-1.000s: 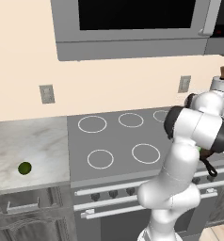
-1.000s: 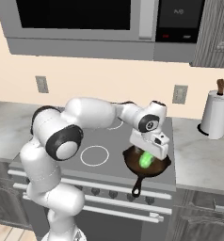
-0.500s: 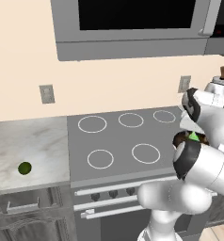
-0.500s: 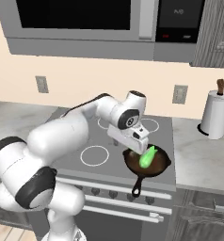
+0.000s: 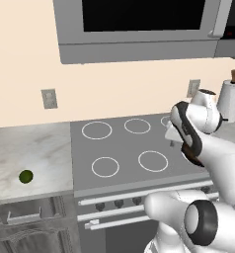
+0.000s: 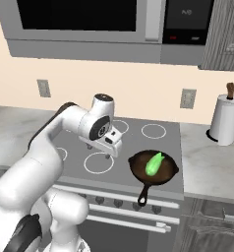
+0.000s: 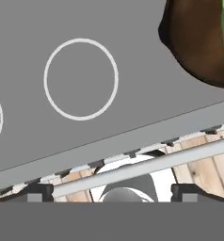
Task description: Put the corn and lime in the pan. Then turn on the front right burner and set the heat to medium.
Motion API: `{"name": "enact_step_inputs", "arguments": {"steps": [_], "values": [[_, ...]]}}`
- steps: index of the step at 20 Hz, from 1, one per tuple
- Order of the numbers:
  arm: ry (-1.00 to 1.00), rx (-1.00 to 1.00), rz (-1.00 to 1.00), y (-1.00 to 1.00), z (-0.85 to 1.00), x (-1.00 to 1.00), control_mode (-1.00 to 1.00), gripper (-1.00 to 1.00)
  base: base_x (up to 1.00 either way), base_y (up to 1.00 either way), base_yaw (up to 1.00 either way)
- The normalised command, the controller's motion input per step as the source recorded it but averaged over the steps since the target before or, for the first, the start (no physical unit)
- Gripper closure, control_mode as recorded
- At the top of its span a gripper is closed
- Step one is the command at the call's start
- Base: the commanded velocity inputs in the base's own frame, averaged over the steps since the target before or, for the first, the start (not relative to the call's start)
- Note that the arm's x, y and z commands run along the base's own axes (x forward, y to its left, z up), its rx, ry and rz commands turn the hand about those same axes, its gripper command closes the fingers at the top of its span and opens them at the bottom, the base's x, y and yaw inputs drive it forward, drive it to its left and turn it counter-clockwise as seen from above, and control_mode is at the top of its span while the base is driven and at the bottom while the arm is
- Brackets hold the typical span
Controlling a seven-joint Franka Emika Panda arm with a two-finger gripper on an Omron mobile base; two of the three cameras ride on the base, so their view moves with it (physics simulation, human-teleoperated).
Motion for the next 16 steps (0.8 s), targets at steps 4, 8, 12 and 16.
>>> {"name": "enact_step_inputs", "arguments": {"steps": [4,8,12,16], "values": [[-0.10,-0.03,0.13,1.00,0.24,-0.01,-1.00,-1.00,0.00,0.00,0.00],[-0.10,-0.01,0.11,1.00,0.28,0.00,-1.00,-1.00,0.00,0.00,0.00],[-0.09,0.00,0.10,1.00,0.22,0.00,-1.00,-1.00,0.00,0.00,0.00],[-0.06,0.00,0.10,1.00,0.12,0.01,-1.00,-1.00,0.00,0.00,0.00]]}}
